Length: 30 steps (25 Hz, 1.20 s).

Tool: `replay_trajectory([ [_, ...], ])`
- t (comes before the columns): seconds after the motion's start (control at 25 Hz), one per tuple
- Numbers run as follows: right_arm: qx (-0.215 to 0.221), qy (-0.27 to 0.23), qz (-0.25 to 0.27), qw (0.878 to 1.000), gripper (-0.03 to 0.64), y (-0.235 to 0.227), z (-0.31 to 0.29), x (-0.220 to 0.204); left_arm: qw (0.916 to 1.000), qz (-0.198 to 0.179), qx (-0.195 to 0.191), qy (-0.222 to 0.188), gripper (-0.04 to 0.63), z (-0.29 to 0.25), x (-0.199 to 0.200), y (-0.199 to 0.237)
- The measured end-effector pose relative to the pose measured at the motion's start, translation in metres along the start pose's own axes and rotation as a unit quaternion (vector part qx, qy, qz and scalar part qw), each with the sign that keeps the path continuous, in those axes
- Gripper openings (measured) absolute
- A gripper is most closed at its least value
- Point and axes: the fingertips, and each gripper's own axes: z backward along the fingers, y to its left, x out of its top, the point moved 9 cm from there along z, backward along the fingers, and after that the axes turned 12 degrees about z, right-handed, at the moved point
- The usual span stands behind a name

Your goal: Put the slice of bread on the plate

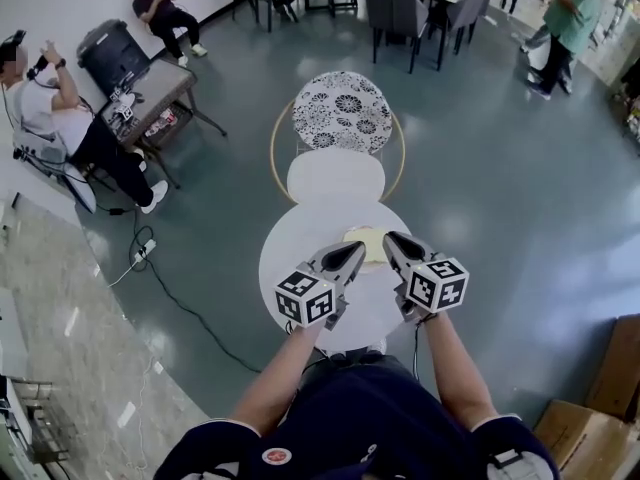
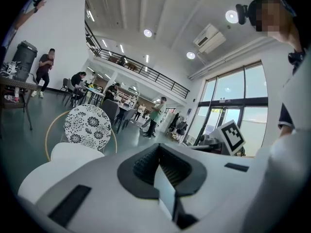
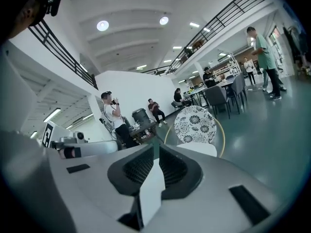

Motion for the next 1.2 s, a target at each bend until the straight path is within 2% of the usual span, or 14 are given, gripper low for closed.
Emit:
replay_trajectory([
  [0.2, 0.004, -0.042, 0.017, 0.999, 0.008, 0.012, 0.018, 0.025, 0.9997, -0.014, -0.014, -0.017, 0.006, 0.006, 0.018, -0.017],
  [0.64, 0.032, -0.095, 0.074, 0.992, 0.008, 0.037, 0.035, 0.067, 0.9970, -0.054, -0.039, -0.041, 0.006, 0.018, 0.049, -0.048],
  [1.2, 0.026, -0.115, 0.091, 0.989, 0.006, 0.047, 0.042, 0.086, 0.9962, -0.059, -0.042, -0.049, 0.006, 0.025, 0.057, -0.058],
])
